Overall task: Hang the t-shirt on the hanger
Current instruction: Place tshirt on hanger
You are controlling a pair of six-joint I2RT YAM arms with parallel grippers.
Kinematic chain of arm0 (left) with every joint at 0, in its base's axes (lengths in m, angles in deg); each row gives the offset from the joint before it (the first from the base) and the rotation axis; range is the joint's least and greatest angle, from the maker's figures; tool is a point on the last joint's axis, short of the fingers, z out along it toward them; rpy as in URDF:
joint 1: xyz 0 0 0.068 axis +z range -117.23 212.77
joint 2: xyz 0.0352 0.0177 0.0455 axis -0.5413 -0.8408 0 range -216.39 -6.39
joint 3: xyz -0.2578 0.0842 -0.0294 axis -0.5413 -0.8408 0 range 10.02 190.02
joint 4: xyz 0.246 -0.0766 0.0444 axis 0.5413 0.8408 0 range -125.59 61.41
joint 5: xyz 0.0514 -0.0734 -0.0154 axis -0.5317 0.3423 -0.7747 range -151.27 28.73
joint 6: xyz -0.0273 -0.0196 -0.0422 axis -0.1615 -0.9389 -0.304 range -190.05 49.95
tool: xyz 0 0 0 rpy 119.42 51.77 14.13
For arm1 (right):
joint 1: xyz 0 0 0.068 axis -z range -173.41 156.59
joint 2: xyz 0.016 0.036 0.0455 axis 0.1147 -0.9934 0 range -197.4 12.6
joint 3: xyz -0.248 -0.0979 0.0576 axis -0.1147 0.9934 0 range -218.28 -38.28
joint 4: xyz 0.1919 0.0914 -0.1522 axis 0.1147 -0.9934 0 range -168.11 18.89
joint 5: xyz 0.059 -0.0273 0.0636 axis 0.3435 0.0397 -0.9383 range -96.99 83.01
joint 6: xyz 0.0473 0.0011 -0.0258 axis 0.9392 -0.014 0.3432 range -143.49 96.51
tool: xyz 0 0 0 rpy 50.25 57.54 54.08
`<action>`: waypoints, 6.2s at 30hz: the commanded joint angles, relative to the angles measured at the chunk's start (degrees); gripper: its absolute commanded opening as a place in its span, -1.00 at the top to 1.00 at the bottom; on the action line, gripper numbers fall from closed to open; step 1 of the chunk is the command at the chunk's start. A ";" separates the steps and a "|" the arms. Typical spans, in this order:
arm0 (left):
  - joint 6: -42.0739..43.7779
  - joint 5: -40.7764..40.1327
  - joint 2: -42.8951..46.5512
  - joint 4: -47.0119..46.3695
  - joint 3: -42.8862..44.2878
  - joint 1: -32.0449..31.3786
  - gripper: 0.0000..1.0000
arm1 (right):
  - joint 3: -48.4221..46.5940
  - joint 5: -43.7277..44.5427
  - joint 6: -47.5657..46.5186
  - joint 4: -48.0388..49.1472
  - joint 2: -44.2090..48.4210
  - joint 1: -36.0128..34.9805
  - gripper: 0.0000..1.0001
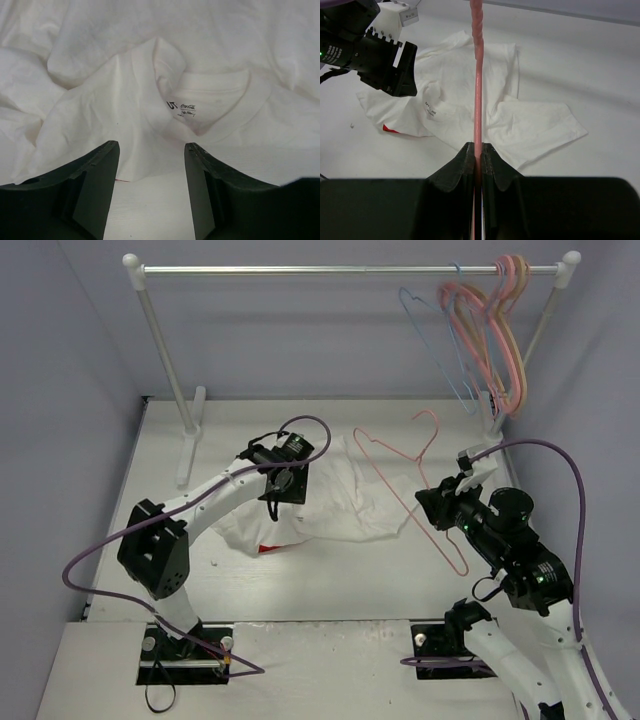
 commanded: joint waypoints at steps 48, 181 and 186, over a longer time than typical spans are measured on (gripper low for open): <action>-5.77 -6.08 -12.59 5.89 13.25 1.12 0.63 | 1.91 5.56 -0.67 4.83 3.03 -3.61 1.00; 31.32 18.09 22.12 -3.14 19.46 -0.10 1.00 | 7.61 -32.76 14.35 71.96 -22.99 -2.12 1.00; 29.13 20.54 26.25 -9.75 5.88 -0.10 1.00 | 17.89 -32.76 16.37 76.72 -21.67 -2.21 1.00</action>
